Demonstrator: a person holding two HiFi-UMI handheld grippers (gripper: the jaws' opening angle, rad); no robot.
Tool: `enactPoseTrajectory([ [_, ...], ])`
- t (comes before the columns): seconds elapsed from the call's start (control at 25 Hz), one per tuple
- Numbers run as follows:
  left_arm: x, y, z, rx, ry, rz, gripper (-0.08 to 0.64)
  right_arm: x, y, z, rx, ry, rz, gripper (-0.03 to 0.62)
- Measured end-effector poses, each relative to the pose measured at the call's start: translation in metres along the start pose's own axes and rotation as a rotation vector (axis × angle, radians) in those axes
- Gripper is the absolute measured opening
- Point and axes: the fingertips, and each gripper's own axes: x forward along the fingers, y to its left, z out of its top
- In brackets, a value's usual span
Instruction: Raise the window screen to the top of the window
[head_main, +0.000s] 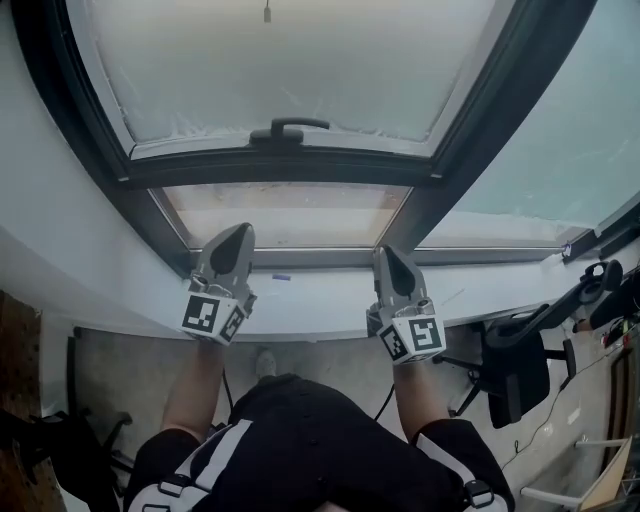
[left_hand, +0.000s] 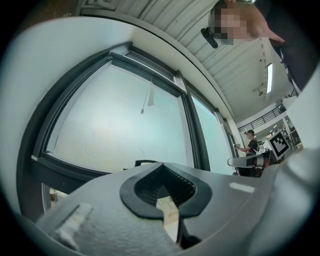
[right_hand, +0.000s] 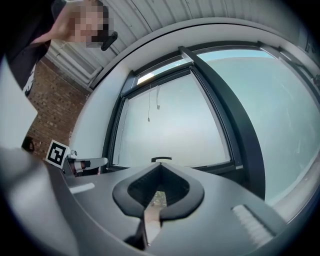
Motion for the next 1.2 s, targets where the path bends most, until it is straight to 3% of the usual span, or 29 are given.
enactPoseTrajectory([
  [0.4,-0.076,-0.041,-0.009,0.024,0.064,0.126,0.003,-0.060,-0.009,-0.020,0.105,0.047,0.071,0.005],
  [0.6,-0.098,-0.046,-0.002,0.055,0.079,0.132,0.003,-0.085,-0.017,-0.018,0.109,0.041,0.048,0.005],
  [0.8,-0.120,-0.039,-0.004,0.020,0.083,0.138,0.003,-0.109,-0.028,-0.024,0.124,0.056,-0.035,0.005],
  [1.2,-0.160,-0.022,-0.006,-0.014,0.096,0.106,0.003,-0.107,0.030,-0.037,0.138,0.055,-0.057,0.005],
])
